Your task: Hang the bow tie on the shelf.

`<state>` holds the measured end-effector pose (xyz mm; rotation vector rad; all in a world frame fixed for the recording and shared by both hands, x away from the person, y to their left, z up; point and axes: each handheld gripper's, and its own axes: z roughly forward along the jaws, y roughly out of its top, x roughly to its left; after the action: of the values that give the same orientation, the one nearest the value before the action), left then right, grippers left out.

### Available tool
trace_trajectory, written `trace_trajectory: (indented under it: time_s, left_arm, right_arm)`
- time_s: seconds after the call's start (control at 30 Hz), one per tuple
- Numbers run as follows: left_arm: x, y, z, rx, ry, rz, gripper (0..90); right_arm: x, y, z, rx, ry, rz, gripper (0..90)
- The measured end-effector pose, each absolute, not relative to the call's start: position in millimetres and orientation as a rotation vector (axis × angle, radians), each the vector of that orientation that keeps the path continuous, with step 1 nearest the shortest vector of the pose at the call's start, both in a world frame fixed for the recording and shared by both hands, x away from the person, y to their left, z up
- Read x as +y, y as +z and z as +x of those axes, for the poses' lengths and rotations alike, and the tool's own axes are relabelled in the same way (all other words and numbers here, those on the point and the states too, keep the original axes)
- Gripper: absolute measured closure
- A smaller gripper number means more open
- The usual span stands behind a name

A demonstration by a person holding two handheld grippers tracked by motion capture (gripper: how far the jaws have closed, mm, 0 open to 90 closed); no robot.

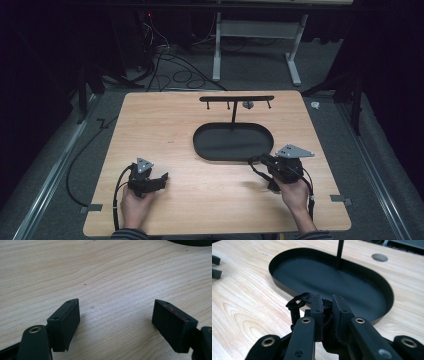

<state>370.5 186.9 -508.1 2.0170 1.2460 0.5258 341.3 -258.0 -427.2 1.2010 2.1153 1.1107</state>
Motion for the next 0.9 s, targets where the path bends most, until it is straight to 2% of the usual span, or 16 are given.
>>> trace_trajectory:
  time_s: [0.5,0.9]
  left_arm:
    - [186.9,-508.0,370.5,1.245,0.525,2.018,22.8]
    - [186.9,-508.0,370.5,1.245,0.526,2.019,22.6]
  right_arm:
    - [-269.5,-399.4,347.8,2.032,1.139,1.191,81.8]
    - [-276.3,-379.6,367.6,1.995,1.157,1.212,81.8]
